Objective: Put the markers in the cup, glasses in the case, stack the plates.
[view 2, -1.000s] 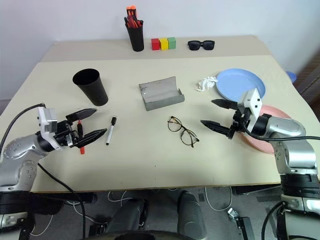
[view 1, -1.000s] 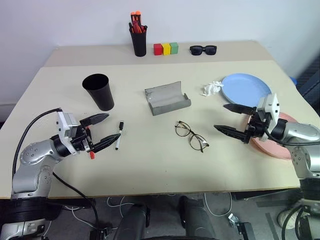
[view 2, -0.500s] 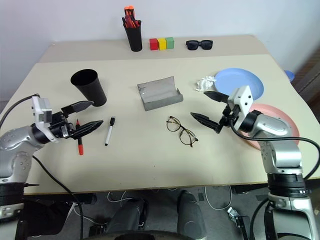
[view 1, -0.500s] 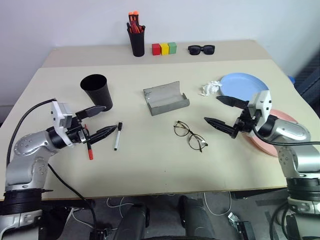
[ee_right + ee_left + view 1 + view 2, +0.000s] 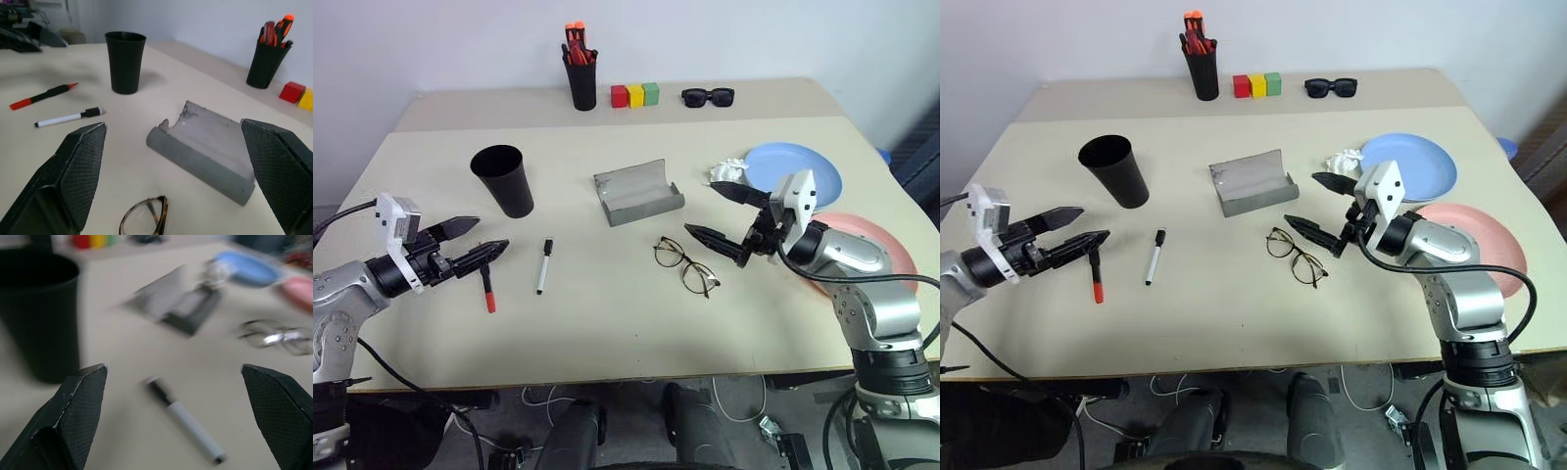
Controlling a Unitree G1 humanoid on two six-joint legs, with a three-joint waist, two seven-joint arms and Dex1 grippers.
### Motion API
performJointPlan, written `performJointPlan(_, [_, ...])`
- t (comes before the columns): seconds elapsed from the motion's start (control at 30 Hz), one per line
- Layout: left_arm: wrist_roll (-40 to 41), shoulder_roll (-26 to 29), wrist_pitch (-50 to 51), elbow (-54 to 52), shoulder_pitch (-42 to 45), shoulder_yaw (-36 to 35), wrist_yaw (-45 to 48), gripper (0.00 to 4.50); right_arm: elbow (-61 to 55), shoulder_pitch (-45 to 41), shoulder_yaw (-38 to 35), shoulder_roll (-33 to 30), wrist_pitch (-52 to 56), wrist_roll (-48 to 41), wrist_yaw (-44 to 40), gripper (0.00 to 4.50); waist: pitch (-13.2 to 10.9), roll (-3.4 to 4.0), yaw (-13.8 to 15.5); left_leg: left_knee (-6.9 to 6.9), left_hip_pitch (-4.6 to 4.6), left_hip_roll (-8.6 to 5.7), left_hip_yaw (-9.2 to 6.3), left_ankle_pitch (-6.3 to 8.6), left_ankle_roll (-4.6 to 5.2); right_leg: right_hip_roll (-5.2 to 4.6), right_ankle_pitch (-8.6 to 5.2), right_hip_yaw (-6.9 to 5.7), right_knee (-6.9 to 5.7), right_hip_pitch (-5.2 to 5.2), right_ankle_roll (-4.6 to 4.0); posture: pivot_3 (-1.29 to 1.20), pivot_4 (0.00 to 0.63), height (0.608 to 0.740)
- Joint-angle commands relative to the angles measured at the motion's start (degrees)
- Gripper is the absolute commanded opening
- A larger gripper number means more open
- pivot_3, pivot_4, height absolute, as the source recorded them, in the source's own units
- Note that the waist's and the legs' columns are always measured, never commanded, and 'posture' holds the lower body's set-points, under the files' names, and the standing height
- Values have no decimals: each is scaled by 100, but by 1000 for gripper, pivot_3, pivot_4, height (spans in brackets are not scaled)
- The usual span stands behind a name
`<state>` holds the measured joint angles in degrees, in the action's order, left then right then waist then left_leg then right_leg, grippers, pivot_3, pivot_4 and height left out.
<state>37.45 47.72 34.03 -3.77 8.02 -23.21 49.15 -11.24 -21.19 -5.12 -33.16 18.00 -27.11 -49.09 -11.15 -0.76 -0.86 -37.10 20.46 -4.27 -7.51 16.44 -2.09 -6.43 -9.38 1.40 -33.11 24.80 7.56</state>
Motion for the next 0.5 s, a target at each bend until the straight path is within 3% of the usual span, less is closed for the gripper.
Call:
performJointPlan(0.03, [-202,320,495,-350,-28,-146,-513,4500,-299,-30,54,152,-223,79,149,4478,0,-2,-1,0,0,0,-1,0,0,0,0,0,1,0,0,0,150,740])
performJointPlan(0.23, [-87,411,2150,-583,405,-288,-1764,4500,-383,86,188,217,-279,123,149,4478,-1,-3,12,1,1,-1,-2,0,0,0,0,-1,0,0,2,0,150,740])
performJointPlan(0.37, [-282,58,3542,-1037,1021,-462,-3127,4500,-563,293,218,228,-230,56,125,4478,-1,-7,16,-2,0,-4,-8,0,-1,0,0,-2,-3,-2,4,0,150,740])
performJointPlan(0.5, [-349,-321,4694,-1482,1421,-680,-3835,4500,-603,385,240,255,-255,68,153,4478,-2,-6,-26,2,-5,-7,-7,1,-4,1,1,-1,-5,0,3,0,150,740])
